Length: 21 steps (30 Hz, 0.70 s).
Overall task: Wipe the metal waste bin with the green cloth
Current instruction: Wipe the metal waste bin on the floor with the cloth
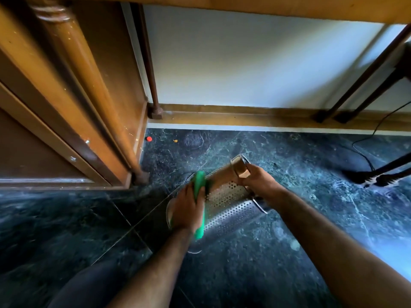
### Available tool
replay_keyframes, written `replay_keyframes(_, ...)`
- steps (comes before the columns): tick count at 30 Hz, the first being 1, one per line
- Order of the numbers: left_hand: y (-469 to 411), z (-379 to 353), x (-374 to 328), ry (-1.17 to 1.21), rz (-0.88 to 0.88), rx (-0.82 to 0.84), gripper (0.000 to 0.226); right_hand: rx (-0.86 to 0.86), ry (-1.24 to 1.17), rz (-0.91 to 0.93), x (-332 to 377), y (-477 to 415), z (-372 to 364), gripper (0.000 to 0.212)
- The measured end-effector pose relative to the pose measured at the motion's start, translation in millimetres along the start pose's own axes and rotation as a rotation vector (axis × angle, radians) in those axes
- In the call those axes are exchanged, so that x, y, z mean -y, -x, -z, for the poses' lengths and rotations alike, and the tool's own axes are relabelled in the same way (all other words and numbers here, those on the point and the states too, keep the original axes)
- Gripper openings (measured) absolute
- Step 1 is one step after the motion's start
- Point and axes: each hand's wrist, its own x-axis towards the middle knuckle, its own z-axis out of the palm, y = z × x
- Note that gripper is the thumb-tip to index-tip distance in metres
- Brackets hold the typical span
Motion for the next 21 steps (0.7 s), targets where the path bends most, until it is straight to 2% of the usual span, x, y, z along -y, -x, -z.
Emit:
replay_keyframes(4,-35,8,13,0.064,0.37,0.187,0.069,0.219,-0.193,-0.025,-6,8,7,0.023)
replay_keyframes(6,-54,16,-3,0.113,0.397,0.236,0.065,0.245,-0.189,0.006,-9,9,4,0.03)
replay_keyframes(11,-68,25,-83,0.29,0.021,0.068,0.049,0.292,-0.001,0.042,-18,4,-1,0.041)
replay_keyframes(14,-51,22,-96,0.202,-0.198,0.007,0.051,0.266,0.106,-0.002,-20,-1,2,0.039)
replay_keyframes(16,-35,18,-81,0.103,-0.329,-0.068,0.051,0.216,0.029,-0.025,-22,-7,2,0.032)
replay_keyframes(18,-21,15,-56,0.005,-0.349,-0.106,0.052,0.087,-0.116,-0.071,-24,-13,-1,0.033)
replay_keyframes(21,-19,15,-23,-0.096,-0.108,-0.198,0.051,0.039,-0.282,-0.146,-29,-16,-7,0.04)
